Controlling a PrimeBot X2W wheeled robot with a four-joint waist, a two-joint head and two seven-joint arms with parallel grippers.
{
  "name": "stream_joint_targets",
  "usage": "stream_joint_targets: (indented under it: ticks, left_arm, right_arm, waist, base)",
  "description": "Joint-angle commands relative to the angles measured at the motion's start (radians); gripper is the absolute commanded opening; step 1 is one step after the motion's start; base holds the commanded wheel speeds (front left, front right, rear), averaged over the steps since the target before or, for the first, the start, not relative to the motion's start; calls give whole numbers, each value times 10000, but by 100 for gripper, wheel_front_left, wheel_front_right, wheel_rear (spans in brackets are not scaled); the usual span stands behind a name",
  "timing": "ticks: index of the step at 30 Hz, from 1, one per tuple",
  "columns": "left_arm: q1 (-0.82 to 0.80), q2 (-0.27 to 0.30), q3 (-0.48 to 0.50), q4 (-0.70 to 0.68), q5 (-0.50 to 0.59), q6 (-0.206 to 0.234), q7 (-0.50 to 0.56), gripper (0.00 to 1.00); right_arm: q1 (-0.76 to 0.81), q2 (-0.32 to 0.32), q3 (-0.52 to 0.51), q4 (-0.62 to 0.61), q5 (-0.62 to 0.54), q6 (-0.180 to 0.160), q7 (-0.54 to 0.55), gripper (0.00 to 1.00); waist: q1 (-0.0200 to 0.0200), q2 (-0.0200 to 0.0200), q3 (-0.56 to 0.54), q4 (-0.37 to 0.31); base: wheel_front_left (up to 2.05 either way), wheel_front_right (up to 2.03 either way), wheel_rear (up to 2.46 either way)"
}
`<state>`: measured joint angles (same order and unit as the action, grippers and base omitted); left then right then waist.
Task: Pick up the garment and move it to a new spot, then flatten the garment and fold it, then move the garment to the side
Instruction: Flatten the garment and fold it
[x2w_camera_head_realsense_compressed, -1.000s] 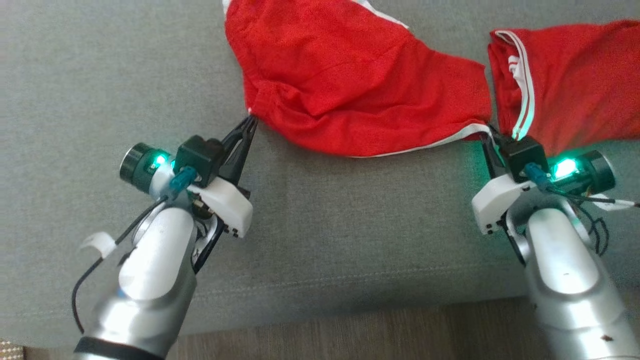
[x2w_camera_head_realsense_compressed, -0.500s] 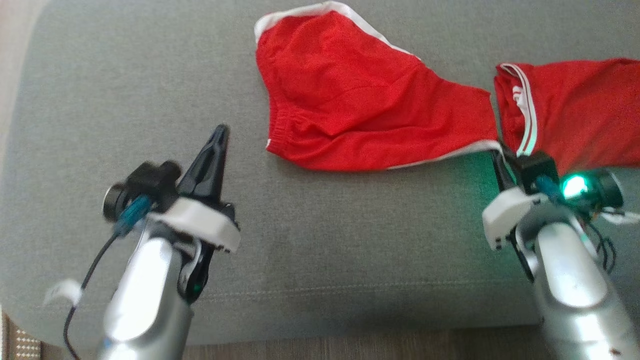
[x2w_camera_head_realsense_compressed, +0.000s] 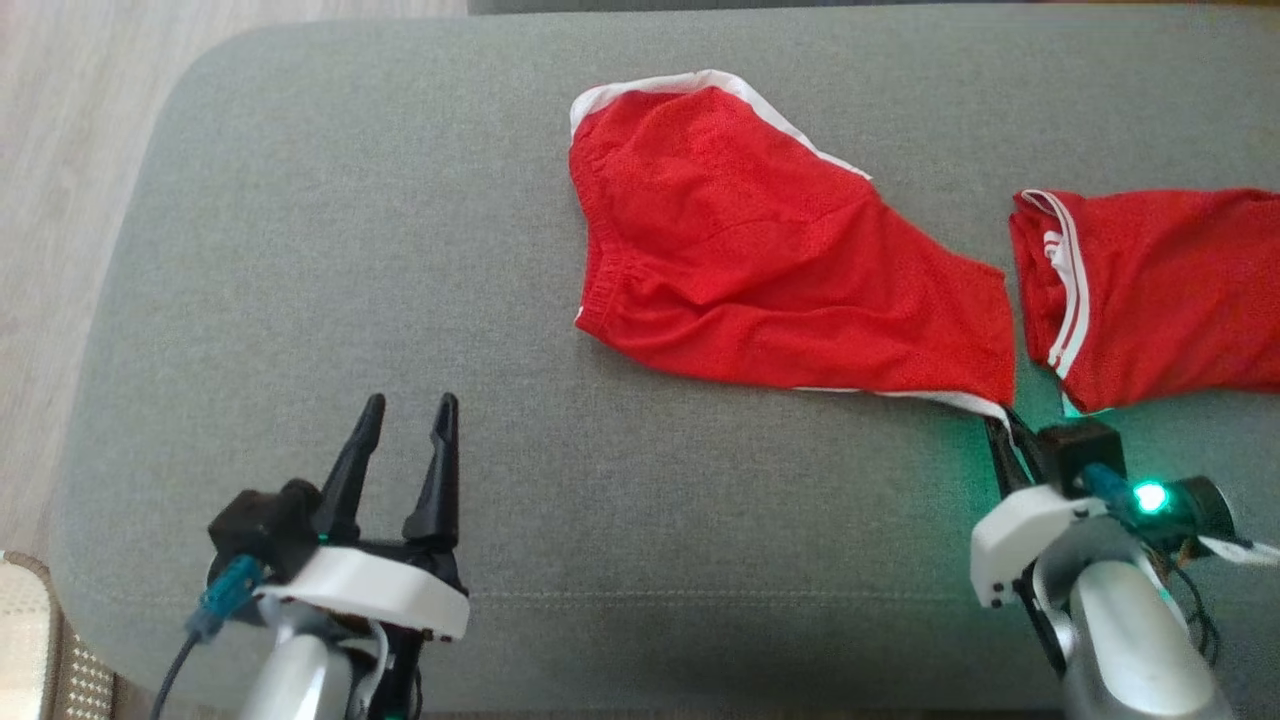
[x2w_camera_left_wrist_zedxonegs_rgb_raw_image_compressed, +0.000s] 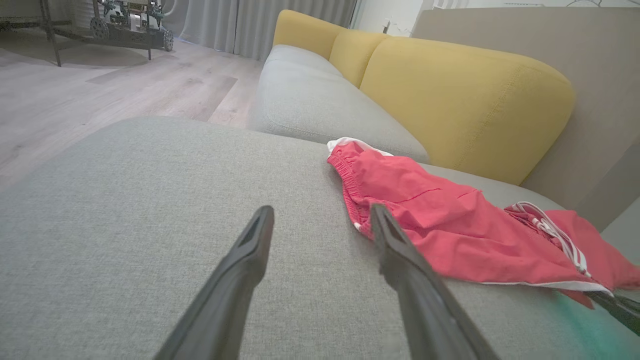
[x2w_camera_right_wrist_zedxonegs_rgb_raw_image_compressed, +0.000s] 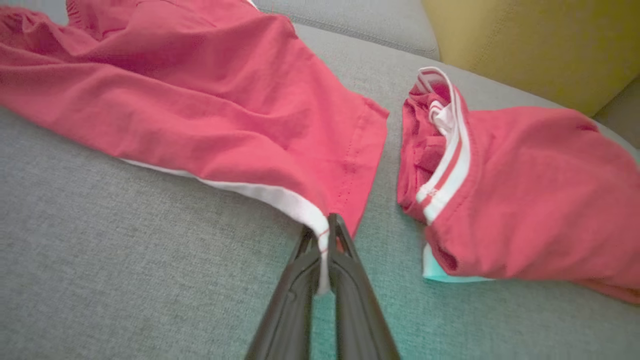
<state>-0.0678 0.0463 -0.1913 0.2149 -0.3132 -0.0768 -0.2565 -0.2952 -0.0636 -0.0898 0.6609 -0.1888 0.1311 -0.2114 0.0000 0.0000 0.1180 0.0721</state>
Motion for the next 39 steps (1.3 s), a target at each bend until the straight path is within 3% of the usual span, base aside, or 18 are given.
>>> stream_joint_targets:
  ticks: [1,5,12,19,32,39]
  left_arm:
    - [-261,42,247,-398,16,124,-53,100]
    - [-158,41,207,-451,29,281,-53,100]
    - [-53,40,324,-659,-2,379,-53,100]
    - [-8,40,195,-600,-102,419,-53,100]
    - [-1630,40,-26,677,38,153,-53,100]
    - [-2343,40,-138,1072,60,74,-53,100]
  right_arm:
    - [-8,91,199,-351,51,-4,-151,100]
    - [310,121,-186,-953,333,-4,-303,100]
    - [1055,130,145,-2009,3158,-4,-439,100]
    - [1399,132,361,-1934,4442,-4,-458,100]
    - [-326,133,1085,-502,6801,-4,-380,100]
    - [-1171,133,1274,924,6397,-4,-409,100]
  waist:
    - [0,0,-46,7]
    - [0,0,-156,-43]
    - [0,0,-328,-201]
    - [0,0,-259,-359]
    - [0,0,872,-687]
    - [0,0,1277,-651]
  base:
    - [0,0,0]
    - [0,0,0]
    - [0,0,0]
    - [0,0,0]
    - [0,0,0]
    - [0,0,0]
